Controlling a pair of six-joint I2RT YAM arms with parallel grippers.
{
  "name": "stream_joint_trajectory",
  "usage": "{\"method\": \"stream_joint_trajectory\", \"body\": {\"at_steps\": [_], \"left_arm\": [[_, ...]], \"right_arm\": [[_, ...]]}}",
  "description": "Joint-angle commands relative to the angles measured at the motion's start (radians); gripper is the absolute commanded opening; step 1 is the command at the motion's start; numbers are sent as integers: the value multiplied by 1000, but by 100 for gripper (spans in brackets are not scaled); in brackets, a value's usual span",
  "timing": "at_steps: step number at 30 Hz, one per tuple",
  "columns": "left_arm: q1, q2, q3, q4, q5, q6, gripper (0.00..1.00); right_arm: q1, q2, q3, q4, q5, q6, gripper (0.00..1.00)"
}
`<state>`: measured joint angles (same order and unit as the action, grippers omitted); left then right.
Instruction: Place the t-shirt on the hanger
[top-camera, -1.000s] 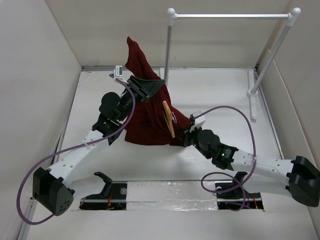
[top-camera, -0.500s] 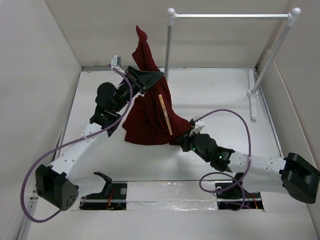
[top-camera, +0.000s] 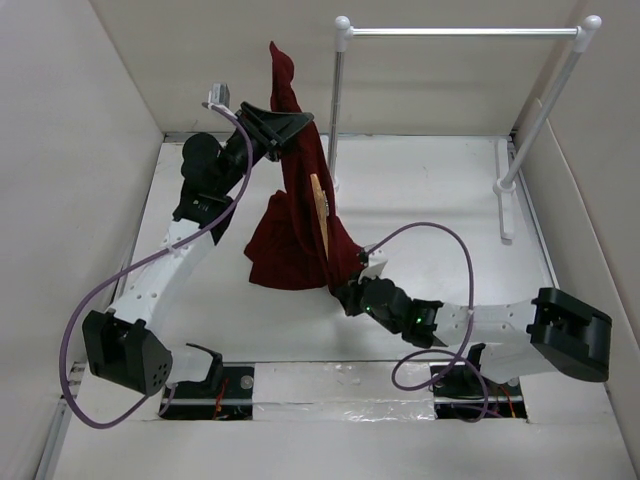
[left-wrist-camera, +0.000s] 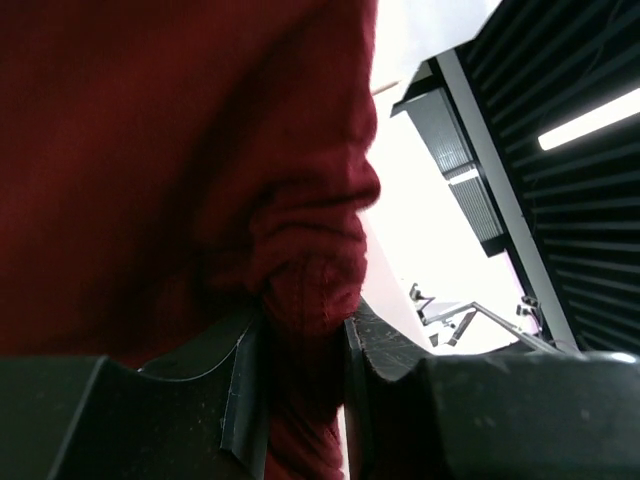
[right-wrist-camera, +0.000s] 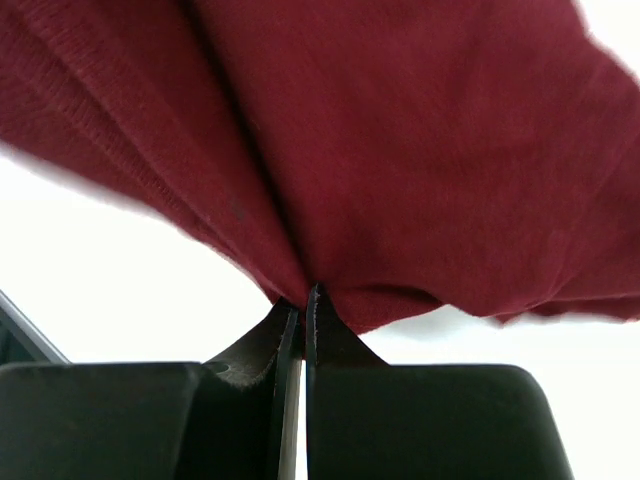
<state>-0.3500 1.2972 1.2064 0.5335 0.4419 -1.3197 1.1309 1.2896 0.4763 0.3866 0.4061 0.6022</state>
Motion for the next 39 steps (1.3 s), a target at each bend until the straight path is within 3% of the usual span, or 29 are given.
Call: {"method": "stream_joint_trajectory", "body": {"at_steps": [1, 6, 9, 15, 20, 25, 33, 35, 36, 39], "left_arm": [[43, -44, 186, 281, -80, -102, 0], [75, 1, 300, 257, -37, -150, 0], [75, -19, 329, 205, -61, -83, 0], [75, -96, 199, 220, -152, 68, 0], [75, -151, -39, 298, -174, 125, 0], [28, -220, -266, 335, -181, 167, 0], [28, -314, -481, 328, -148, 64, 0], [28, -320, -515, 341, -114, 36, 0], [28, -320, -519, 344, -102, 19, 0], [28, -323, -541, 355, -75, -4, 0]], "right_arm": [[55, 85, -35, -233, 7, 45, 0], [116, 177, -13, -245, 40, 116, 0], [203, 175, -2, -273, 92, 168, 0], [314, -5, -5, -383, 82, 228, 0], [381, -191, 94, -615, 24, 190, 0], [369, -383, 168, -650, 63, 127, 0], [153, -265, 317, -543, -33, -58, 0], [129, -186, 329, -558, -99, -74, 17], [129, -167, 349, -583, -101, -74, 36], [151, -176, 367, -656, -66, -99, 59]]}}
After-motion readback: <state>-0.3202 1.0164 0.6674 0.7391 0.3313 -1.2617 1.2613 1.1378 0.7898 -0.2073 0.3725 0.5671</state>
